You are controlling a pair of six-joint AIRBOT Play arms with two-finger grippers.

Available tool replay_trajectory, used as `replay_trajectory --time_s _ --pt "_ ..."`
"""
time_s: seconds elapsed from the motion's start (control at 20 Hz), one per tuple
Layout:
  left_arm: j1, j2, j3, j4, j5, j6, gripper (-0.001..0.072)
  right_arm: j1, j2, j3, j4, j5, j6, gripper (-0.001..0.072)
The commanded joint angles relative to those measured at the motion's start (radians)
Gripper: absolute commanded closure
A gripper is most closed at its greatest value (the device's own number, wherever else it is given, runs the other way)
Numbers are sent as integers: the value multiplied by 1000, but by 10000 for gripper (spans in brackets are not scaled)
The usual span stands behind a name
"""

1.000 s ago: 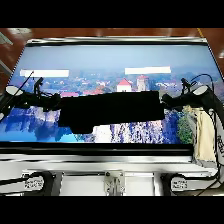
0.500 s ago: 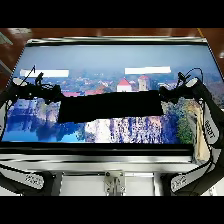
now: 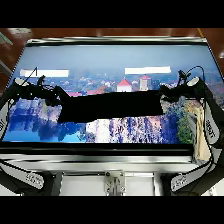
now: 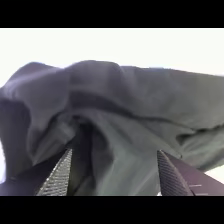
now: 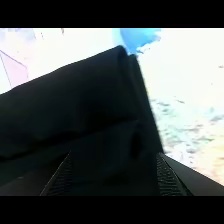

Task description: Fold the shirts.

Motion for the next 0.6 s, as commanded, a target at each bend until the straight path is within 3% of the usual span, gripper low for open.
replay_trajectory --time_s 0.0,0.45,0.5,0.55 --pt "21 24 23 14 -113 -1 121 -48 16 1 16 30 -19 50" --pt "-34 125 23 13 -114 35 123 0 -129 0 153 130 -32 48" --pt "-43 130 24 7 -114 35 123 10 -135 0 170 142 -34 153" --pt "-53 134 25 -5 -114 35 125 17 -134 0 187 149 -41 361"
